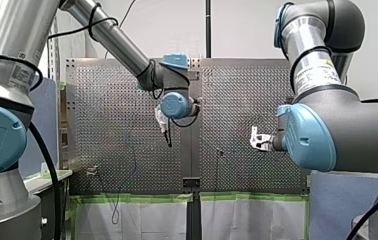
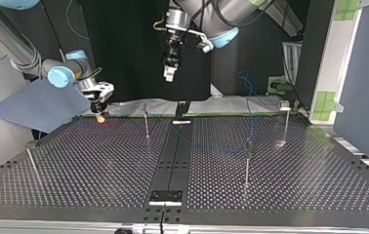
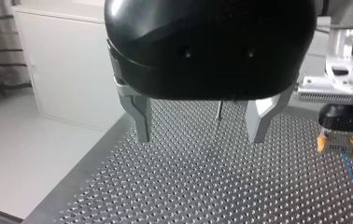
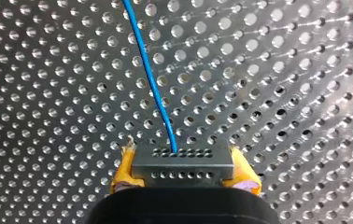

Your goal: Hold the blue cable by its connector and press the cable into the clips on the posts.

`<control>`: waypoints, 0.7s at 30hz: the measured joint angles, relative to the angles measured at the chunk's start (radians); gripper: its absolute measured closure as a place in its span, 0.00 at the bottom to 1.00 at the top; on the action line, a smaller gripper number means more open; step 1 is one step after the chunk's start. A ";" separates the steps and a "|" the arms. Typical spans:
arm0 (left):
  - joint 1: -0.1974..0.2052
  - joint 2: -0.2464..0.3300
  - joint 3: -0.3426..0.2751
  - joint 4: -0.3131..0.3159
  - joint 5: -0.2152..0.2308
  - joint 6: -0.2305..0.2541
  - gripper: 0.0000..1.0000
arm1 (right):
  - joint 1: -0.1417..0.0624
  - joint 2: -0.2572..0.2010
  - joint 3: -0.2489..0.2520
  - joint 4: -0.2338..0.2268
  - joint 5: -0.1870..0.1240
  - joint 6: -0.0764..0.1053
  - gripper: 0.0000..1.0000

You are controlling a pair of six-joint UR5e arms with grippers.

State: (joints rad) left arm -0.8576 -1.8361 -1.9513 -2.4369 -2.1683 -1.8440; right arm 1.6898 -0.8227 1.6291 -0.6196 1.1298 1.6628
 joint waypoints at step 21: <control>0.070 0.092 -0.170 0.073 0.030 -0.050 0.00 | -0.007 -0.127 0.000 0.015 0.074 -0.061 1.00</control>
State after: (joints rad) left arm -0.7873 -1.7437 -2.1215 -2.3639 -2.1378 -1.8941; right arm 1.6832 -0.9498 1.6289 -0.6046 1.2036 1.6014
